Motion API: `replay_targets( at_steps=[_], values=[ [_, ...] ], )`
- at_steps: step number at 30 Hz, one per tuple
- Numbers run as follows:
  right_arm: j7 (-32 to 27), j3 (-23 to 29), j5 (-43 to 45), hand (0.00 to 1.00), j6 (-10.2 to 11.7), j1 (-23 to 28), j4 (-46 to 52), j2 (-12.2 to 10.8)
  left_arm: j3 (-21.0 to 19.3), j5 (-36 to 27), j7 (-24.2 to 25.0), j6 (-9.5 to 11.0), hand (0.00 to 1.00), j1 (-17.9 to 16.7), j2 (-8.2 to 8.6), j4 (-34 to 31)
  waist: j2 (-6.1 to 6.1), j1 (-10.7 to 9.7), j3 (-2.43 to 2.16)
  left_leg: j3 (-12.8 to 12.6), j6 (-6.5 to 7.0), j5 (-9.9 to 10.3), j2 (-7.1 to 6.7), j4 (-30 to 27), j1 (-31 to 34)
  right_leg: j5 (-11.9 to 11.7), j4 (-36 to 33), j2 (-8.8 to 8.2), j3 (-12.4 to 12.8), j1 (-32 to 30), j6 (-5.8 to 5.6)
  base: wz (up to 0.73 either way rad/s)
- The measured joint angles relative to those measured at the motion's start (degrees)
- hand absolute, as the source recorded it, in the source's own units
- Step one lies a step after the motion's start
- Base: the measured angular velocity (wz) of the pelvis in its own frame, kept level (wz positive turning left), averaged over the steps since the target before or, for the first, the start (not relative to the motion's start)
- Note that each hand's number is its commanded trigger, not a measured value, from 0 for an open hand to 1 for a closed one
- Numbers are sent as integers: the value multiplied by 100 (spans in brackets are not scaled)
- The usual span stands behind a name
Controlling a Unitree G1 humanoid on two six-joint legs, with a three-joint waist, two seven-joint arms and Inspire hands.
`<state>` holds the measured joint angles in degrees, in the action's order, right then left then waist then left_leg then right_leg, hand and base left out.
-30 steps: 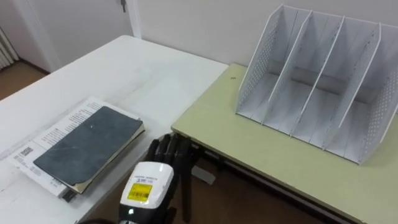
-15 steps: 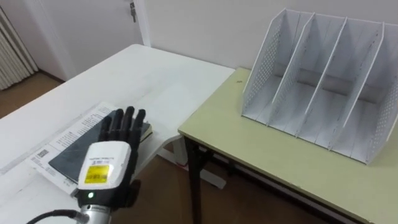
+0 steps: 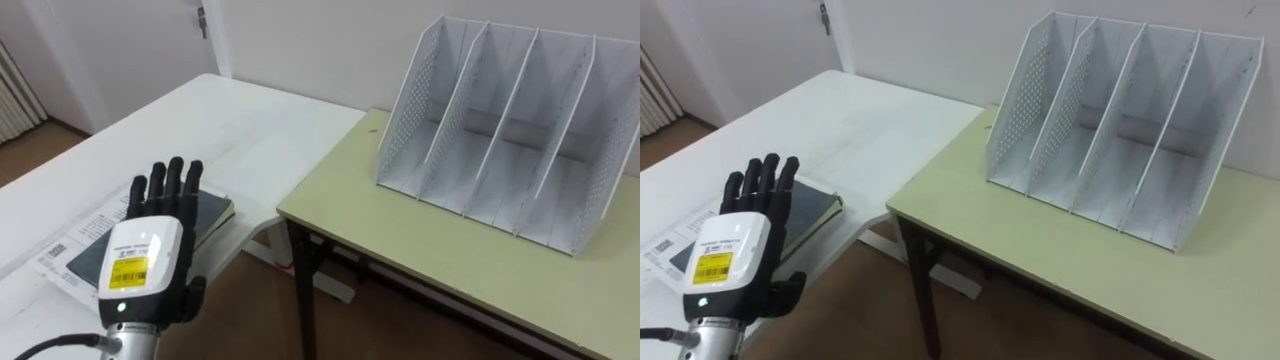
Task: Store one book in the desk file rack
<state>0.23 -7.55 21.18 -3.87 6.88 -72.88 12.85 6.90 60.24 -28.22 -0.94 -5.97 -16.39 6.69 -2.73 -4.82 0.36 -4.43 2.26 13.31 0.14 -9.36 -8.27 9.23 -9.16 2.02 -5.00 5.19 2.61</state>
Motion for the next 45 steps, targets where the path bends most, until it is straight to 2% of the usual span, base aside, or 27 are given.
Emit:
replay_targets(
  at_steps=[7, 10, 12, 18, 22, 29, 37, 45],
  values=[
    [-1, 14, 176, 0, -37, 13, 139, -21, -1, -16, 186, -162, 0, 29, 0, 143, 3, -15, 2, 0, 0, 0, -2, -2, -11, -2, 42, 0, 17, 49, 3, 0],
    [0, 14, 180, 0, -112, -24, 200, -44, 0, -174, 284, -200, 0, 237, -1, 497, -9, -14, -4, 3, 0, 0, -3, -4, -11, -2, 43, 0, 23, 55, 2, 1],
    [-1, 16, 180, 0, -123, -35, 199, -43, -6, -343, 411, -356, 0, 399, -6, 651, -21, -17, -7, -10, 0, 0, -3, -5, -35, -2, 38, 1, 29, 59, 3, 2],
    [6, 28, 180, 0, -247, -6, 200, -44, -6, -520, 614, -504, 0, 425, -8, 680, -65, -42, 9, -12, 0, 0, -2, -5, -34, -2, 28, 1, 35, 70, 2, 0],
    [5, 93, 180, 0, -253, -6, 210, -45, -6, -718, 651, -552, 0, 425, -8, 709, -85, -85, 8, -13, -1, 0, -1, -5, -36, -2, 31, 3, 38, 44, 2, 0],
    [5, 223, 186, 0, -327, -6, 226, -58, -11, -1021, 903, -654, 0, 539, -9, 1272, -157, -127, -36, -21, -1, 0, -1, -6, -36, -2, 19, 4, 52, 0, 2, -1],
    [120, 332, 214, 0, -383, -9, 259, -63, -224, -1162, 1156, -747, 0, 783, -9, 1750, -132, -114, -4, -51, 0, -1, -2, -7, -35, 2, -77, 14, 135, -61, 6, -4],
    [109, 450, 212, 0, -383, -2, 388, -60, -328, -1232, 1437, -800, 0, 875, -12, 1819, -141, -120, -12, -156, -1, -1, -6, -33, -31, 19, -172, 17, 184, -120, 15, -5]
  ],
)
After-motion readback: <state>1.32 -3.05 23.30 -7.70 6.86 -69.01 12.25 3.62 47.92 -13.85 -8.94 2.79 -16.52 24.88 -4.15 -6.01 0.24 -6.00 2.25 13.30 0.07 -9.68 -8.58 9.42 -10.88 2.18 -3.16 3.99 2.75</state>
